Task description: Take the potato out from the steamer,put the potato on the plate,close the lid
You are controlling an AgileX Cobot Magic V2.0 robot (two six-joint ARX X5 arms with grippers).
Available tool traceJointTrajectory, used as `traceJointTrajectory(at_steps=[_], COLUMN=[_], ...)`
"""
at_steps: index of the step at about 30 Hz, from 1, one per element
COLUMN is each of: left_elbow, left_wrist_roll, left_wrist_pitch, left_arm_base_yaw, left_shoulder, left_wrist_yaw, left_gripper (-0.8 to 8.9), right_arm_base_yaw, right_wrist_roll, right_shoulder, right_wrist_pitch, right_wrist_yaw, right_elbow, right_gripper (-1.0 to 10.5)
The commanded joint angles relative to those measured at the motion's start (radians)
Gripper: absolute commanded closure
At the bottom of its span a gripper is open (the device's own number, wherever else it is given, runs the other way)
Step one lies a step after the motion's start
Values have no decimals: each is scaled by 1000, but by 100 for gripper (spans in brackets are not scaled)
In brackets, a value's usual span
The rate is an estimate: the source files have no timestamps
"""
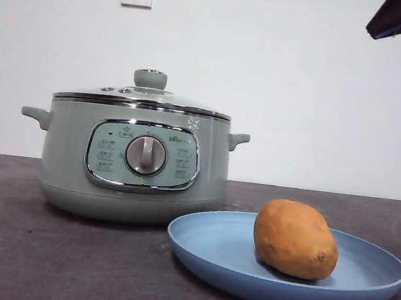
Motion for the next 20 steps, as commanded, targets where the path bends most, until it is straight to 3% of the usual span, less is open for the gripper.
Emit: traceJointTrajectory(at_steps=[1, 11, 15, 20], left_elbow=[-16, -16, -16, -16], left_wrist_roll=[-6, -6, -6, -6], left_wrist_pitch=[2, 2, 2, 2], left_arm_base_yaw=[3, 3, 3, 3], left_shoulder=[-3, -3, -3, -3], left_wrist_yaw=[-2, -2, -2, -2], left_gripper=[817, 817, 817, 817], right_arm_base_yaw=[-55, -519, -623, -677], right_wrist_roll=[-56, -119, -117, -110], right_shoulder=[-40, -260, -371, -506], right_wrist_pitch=[8, 198, 341, 475], right_wrist_yaw=[43, -6, -5, 8], right_elbow=[4, -151, -280, -462], right_gripper=[946, 946, 946, 946])
